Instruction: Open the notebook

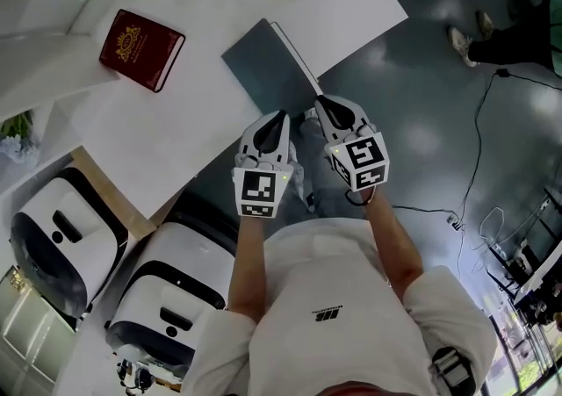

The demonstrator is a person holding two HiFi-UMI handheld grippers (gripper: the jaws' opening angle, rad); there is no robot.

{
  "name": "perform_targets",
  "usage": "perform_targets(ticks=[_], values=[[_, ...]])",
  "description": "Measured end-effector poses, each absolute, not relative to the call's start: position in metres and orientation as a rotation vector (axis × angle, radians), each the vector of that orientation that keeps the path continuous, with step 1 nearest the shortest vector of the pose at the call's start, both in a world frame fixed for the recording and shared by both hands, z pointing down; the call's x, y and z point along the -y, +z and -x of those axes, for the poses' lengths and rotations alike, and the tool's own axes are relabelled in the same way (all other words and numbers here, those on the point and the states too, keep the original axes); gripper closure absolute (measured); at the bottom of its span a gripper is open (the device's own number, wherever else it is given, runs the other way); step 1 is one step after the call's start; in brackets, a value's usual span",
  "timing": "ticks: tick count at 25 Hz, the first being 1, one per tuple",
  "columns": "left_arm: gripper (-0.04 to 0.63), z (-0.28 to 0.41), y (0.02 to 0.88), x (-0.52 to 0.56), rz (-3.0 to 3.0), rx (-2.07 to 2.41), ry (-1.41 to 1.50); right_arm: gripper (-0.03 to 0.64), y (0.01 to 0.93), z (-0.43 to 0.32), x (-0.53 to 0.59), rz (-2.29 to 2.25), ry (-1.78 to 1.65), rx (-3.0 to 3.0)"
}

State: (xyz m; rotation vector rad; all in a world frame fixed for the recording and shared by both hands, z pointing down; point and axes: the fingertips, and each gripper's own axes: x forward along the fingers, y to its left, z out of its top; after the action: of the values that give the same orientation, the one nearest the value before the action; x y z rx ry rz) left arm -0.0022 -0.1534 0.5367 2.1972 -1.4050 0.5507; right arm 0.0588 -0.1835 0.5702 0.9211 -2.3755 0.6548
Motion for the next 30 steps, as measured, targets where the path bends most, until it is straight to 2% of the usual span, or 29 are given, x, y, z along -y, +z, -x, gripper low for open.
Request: perform_targets(ticks=[30], values=[[0.595,0.055,0.512,0.109,-2.125,1.577,0.468,0.615,0.516,-0.011,0.147,-0.832,0.477,2.492]])
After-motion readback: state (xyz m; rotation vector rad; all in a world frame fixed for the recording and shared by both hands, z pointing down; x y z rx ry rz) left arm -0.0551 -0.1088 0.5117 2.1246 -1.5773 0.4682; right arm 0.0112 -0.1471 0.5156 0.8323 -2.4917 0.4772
